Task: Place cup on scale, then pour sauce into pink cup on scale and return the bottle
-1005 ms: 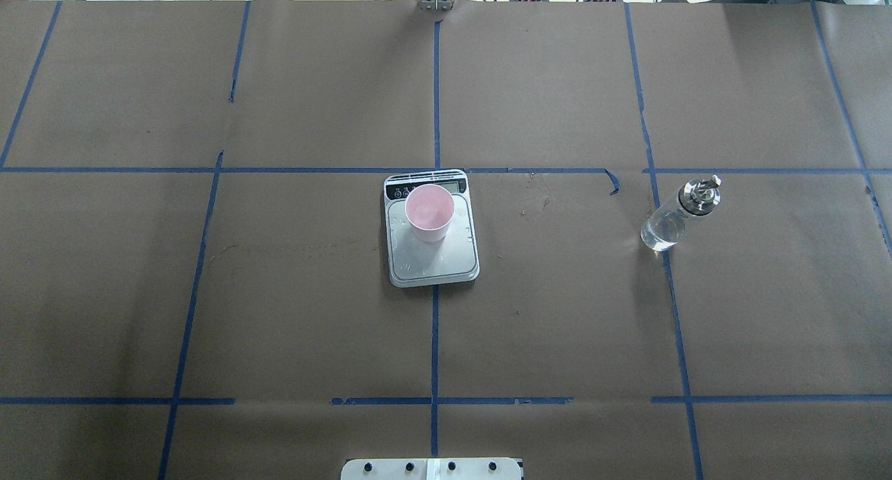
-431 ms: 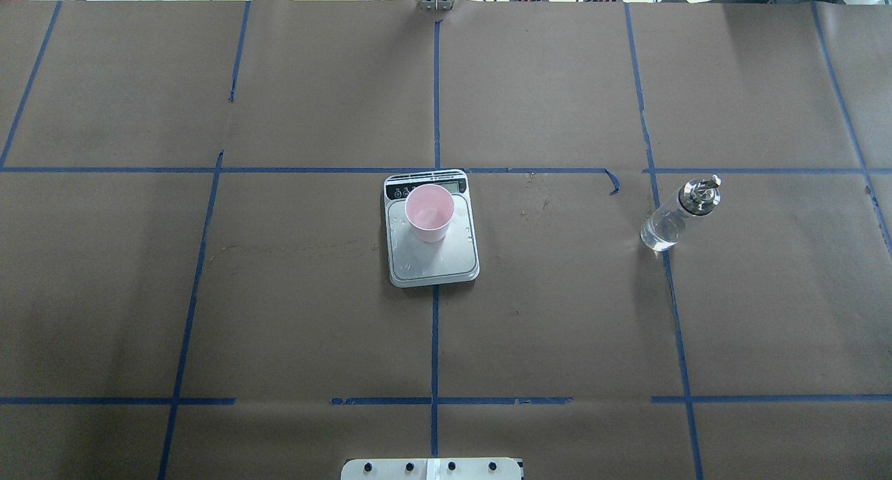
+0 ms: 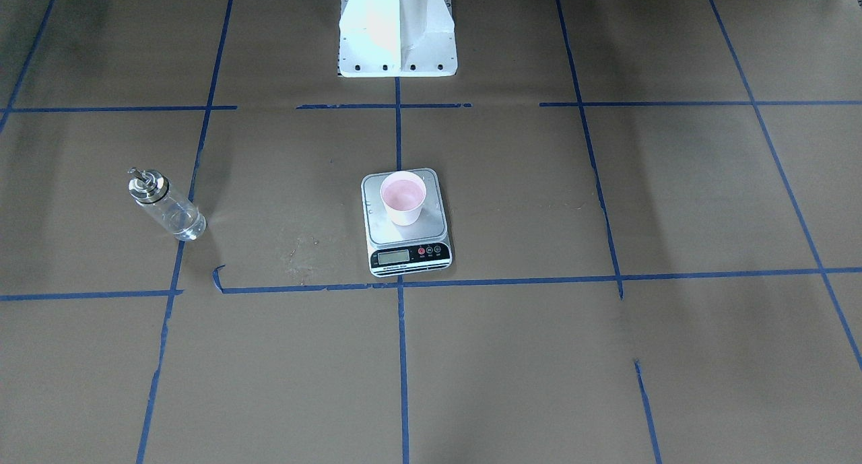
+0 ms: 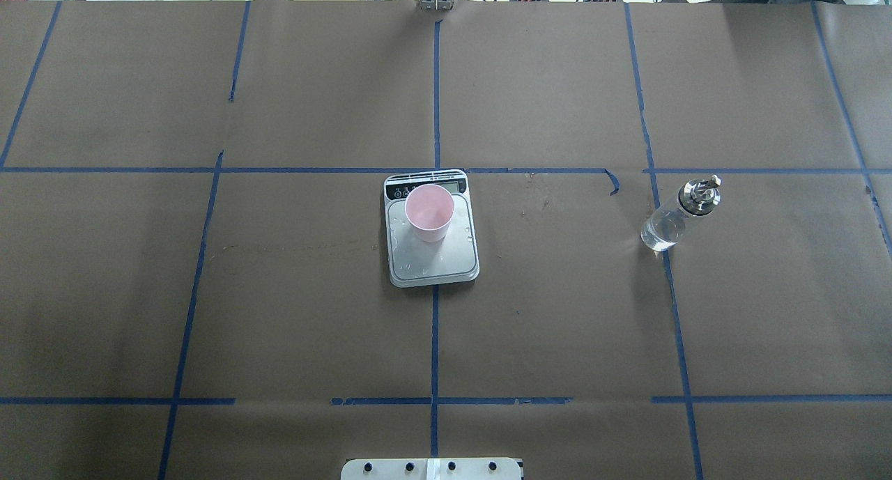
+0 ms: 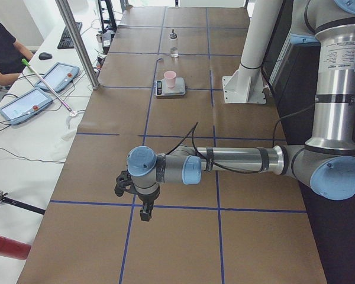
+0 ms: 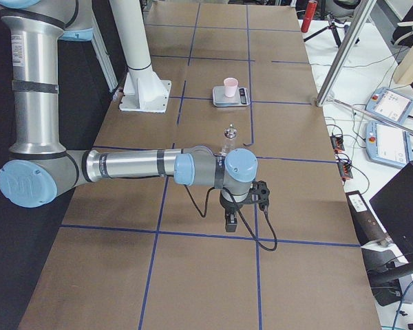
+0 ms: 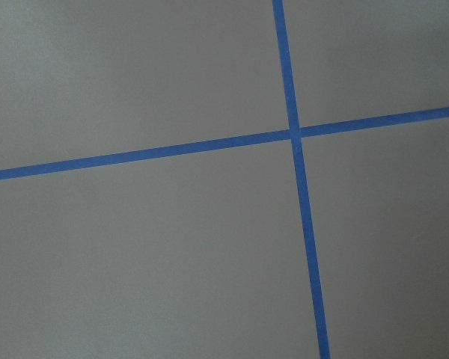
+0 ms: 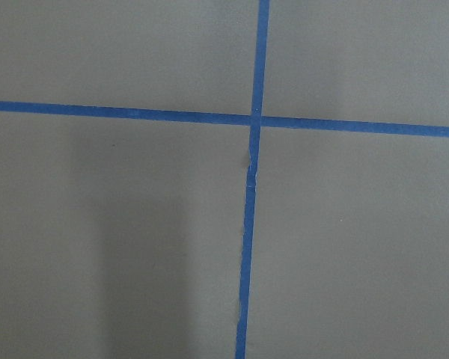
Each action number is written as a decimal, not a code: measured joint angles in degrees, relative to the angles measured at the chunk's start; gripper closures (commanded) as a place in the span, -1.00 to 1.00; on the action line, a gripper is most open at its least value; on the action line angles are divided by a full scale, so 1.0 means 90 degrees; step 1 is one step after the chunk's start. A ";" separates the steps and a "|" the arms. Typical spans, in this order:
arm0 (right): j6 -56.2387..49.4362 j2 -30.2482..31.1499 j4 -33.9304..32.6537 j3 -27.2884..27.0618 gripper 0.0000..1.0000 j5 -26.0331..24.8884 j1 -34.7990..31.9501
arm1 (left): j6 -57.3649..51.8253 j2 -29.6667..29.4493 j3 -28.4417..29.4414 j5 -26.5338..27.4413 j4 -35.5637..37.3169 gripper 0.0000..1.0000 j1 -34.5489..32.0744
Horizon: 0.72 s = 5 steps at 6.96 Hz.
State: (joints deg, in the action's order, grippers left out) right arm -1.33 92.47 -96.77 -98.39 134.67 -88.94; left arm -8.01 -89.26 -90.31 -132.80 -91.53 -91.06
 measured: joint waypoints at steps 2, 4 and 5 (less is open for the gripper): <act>0.0480 -0.0052 0.0002 -0.0019 -1.00 0.0000 0.0000 | 0.0001 -0.0003 -0.0017 0.0000 -0.0001 -1.00 0.0000; 0.0599 -0.0066 0.0009 -0.0025 -1.00 -0.0003 0.0000 | 0.0002 -0.0004 -0.0029 0.0000 -0.0001 -1.00 0.0000; 0.0605 -0.0068 0.0009 -0.0025 -1.00 -0.0003 0.0000 | 0.0001 -0.0007 -0.0035 0.0000 -0.0001 -1.00 0.0000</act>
State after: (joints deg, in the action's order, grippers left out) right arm 4.11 91.85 -96.68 -98.61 134.65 -88.95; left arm -8.00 -89.33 -90.63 -132.80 -91.54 -91.05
